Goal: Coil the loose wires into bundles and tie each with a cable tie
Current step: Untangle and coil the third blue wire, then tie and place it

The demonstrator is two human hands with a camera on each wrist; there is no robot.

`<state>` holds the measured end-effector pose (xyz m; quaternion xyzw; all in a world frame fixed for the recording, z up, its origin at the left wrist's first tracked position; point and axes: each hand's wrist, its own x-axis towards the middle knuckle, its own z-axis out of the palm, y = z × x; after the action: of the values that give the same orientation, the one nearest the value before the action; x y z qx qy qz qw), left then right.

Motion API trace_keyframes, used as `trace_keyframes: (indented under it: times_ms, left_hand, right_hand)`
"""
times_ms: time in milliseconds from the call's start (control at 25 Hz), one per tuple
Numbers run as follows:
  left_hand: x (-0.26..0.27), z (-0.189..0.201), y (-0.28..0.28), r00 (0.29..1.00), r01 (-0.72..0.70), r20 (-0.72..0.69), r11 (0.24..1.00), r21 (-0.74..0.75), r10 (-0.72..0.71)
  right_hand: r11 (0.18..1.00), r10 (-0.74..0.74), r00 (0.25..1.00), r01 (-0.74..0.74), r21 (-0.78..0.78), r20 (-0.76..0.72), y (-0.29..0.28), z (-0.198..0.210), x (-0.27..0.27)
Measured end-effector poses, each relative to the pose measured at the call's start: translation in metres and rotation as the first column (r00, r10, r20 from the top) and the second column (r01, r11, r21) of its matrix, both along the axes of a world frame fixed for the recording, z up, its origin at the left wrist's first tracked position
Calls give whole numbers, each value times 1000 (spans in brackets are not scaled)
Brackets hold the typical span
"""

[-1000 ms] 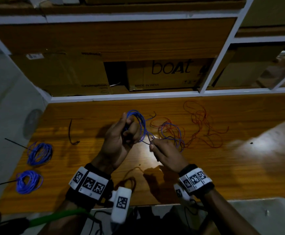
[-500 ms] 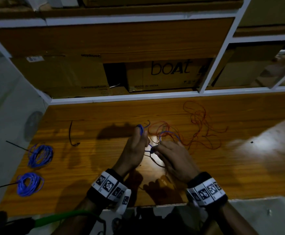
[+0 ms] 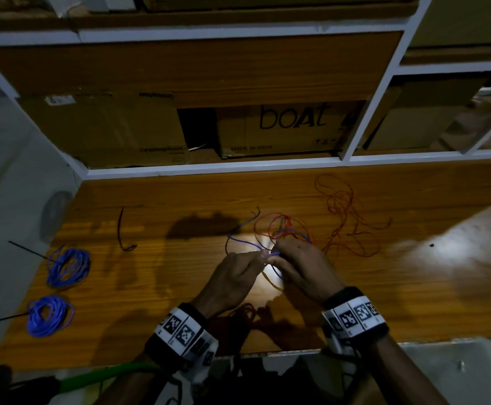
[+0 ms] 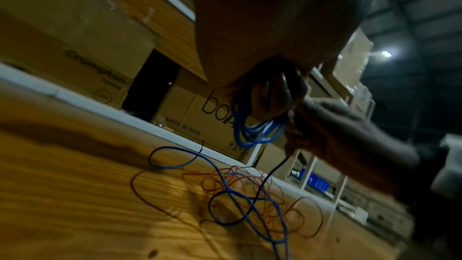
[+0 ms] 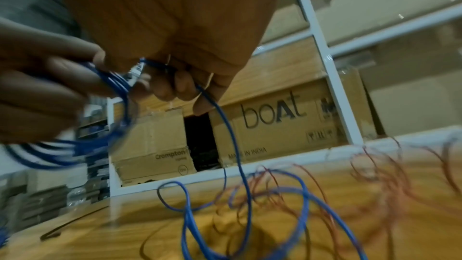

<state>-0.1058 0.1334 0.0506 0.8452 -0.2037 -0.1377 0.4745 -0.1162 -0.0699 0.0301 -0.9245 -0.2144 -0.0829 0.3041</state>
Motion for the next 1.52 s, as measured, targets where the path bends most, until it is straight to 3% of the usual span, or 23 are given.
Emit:
trace_keyframes:
  times_ms: [160, 240, 320, 400, 480, 600, 760, 880, 1000, 1120, 1200, 1320, 1520]
  left_hand:
    - [-1, 16, 5, 952, -77, -305, 938, -339, -32]
    - [1, 32, 11, 917, -202, -398, 871, -447, 8]
    - [7, 46, 16, 884, -308, -467, 777, -550, 20]
    - [10, 54, 18, 880, -329, -474, 734, -594, 11]
    - [7, 59, 17, 876, -334, -483, 720, -608, -1]
    - [3, 62, 15, 866, -338, -497, 677, -654, -47]
    - [1, 76, 30, 860, -359, -505, 617, -701, -74]
    - [-4, 89, 41, 846, -370, -511, 525, -767, -150]
    - [-13, 102, 37, 853, -341, -477, 465, -817, -213]
    - [-22, 105, 29, 866, -311, -458, 503, -807, -200]
    - [-24, 100, 26, 881, -273, -437, 558, -783, -182]
    - [-23, 92, 23, 884, -295, -458, 652, -699, -91]
    - [-19, 79, 20, 883, -294, -466, 705, -646, -59]
  right_hand:
    - [985, -64, 996, 74, 153, -69, 6, -12, -1]
    - [962, -83, 987, 115, 248, -137, 10, -30, -5]
    - [956, -100, 956, 169, 241, -275, 10, -54, -10]
    - [982, -110, 938, 153, 108, -328, 8, -71, -13]
    - [992, -113, 960, 94, -87, -255, 8, -72, -11]
    - [976, -74, 983, 37, -216, -166, -12, -71, 4]
    - [857, -60, 982, -42, -514, -181, -62, -86, 34]
    - [730, -205, 972, 74, -679, -114, -96, -79, 59]
    - [621, -385, 904, 103, -777, -188, -131, -75, 75]
    - [609, -530, 832, 238, -757, -164, -146, -65, 87]
    - [625, -568, 792, 239, -743, -223, -146, -60, 92]
    - [705, -547, 758, 187, -684, -356, -138, -59, 94]
    - [834, -425, 741, 99, -542, -519, -126, -45, 95]
